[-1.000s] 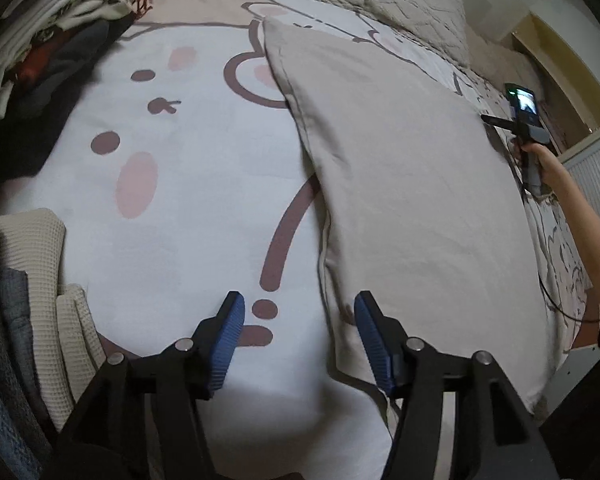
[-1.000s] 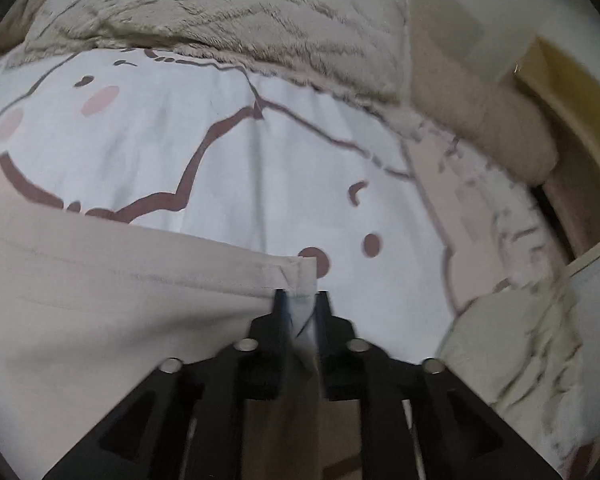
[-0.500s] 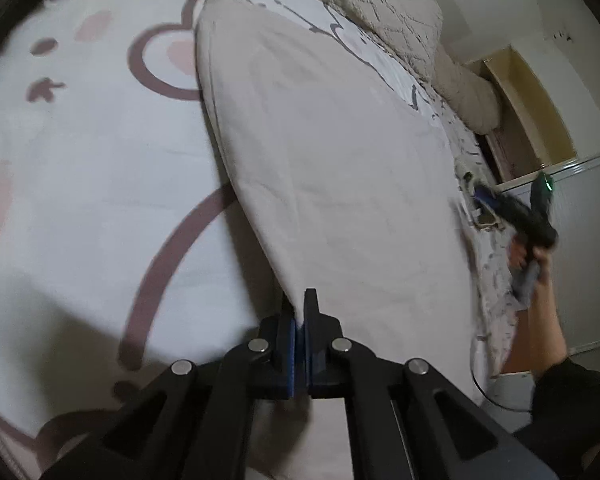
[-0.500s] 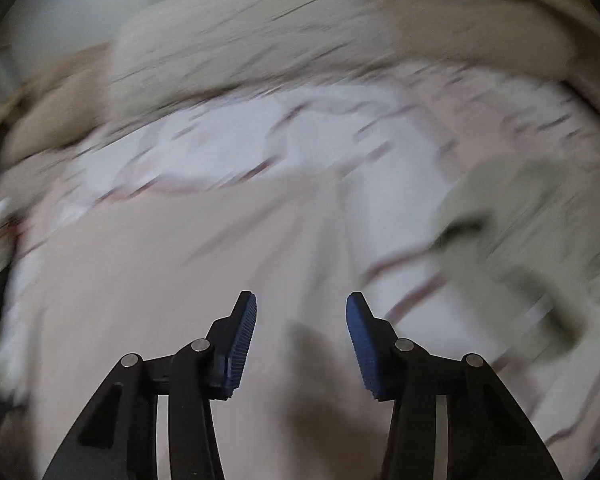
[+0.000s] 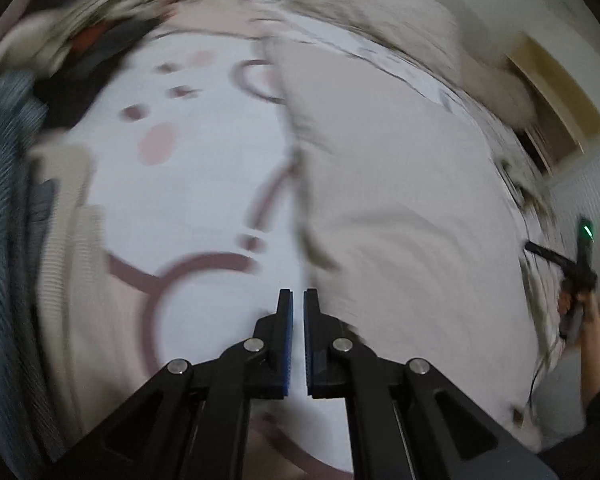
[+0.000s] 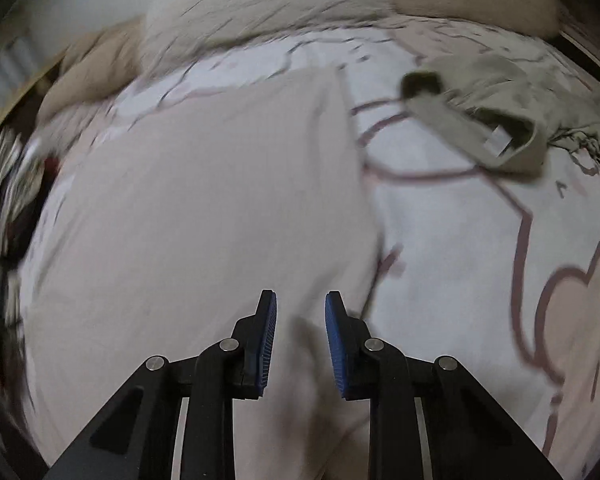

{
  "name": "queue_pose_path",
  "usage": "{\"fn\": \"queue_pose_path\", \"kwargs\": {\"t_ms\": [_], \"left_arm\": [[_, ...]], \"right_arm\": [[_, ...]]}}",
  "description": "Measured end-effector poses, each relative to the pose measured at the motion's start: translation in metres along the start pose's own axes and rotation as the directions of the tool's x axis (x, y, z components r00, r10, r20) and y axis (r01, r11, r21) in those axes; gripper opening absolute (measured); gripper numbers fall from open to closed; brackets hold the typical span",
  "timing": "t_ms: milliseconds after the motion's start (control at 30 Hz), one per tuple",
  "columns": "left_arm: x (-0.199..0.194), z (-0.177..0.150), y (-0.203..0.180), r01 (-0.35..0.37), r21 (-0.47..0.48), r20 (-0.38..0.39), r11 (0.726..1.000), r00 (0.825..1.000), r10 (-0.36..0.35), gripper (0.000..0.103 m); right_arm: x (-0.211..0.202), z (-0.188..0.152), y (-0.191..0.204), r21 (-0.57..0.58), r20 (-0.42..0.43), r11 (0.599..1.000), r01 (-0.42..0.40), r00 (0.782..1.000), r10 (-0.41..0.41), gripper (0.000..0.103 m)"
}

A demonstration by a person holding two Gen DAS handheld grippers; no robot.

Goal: Fold clothes
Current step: 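Smooth the folded shirt flat with both open tools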

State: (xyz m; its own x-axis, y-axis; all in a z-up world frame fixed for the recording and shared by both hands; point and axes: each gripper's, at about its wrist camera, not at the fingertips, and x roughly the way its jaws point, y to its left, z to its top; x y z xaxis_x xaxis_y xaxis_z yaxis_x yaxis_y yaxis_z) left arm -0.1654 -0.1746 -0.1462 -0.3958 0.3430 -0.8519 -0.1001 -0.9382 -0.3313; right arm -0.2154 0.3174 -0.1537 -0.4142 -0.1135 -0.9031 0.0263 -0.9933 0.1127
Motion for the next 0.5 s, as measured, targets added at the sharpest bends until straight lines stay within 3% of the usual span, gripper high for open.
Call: {"fn": "queue_pose_path", "kwargs": {"t_ms": [67,100,233,433,467,500], "left_arm": [[0.001,-0.001,-0.025,-0.001,0.089,-0.008,0.996,1.0,0.002,0.006],[0.001,-0.002,-0.039,-0.004,0.138,-0.018,0.99,1.0,0.007,0.007],[0.001,-0.012,-0.079,-0.011,0.294,-0.076,0.956,0.996,0.035,0.007],[0.014,-0.031,-0.119,0.038,0.413,-0.172,0.91,0.984,0.037,0.007],[0.018,-0.037,-0.126,0.057,0.424,-0.193,0.904,0.981,0.028,0.009],[0.022,-0.042,-0.132,0.076,0.434,-0.214,0.898,0.977,0.02,0.02]], "right_arm": [[0.008,-0.019,-0.007,-0.004,-0.036,0.996,0.089,0.995,-0.09,0.024],[0.004,-0.027,-0.018,0.036,-0.019,0.996,0.084,0.996,-0.083,0.024],[-0.014,-0.045,-0.058,0.239,0.07,0.971,-0.013,0.998,-0.004,0.026],[-0.005,-0.055,-0.097,0.446,0.133,0.877,-0.177,0.982,0.131,0.028],[-0.003,-0.055,-0.096,0.455,0.151,0.868,-0.199,0.978,0.145,0.028],[-0.001,-0.053,-0.093,0.455,0.161,0.869,-0.194,0.978,0.135,0.028]]}}
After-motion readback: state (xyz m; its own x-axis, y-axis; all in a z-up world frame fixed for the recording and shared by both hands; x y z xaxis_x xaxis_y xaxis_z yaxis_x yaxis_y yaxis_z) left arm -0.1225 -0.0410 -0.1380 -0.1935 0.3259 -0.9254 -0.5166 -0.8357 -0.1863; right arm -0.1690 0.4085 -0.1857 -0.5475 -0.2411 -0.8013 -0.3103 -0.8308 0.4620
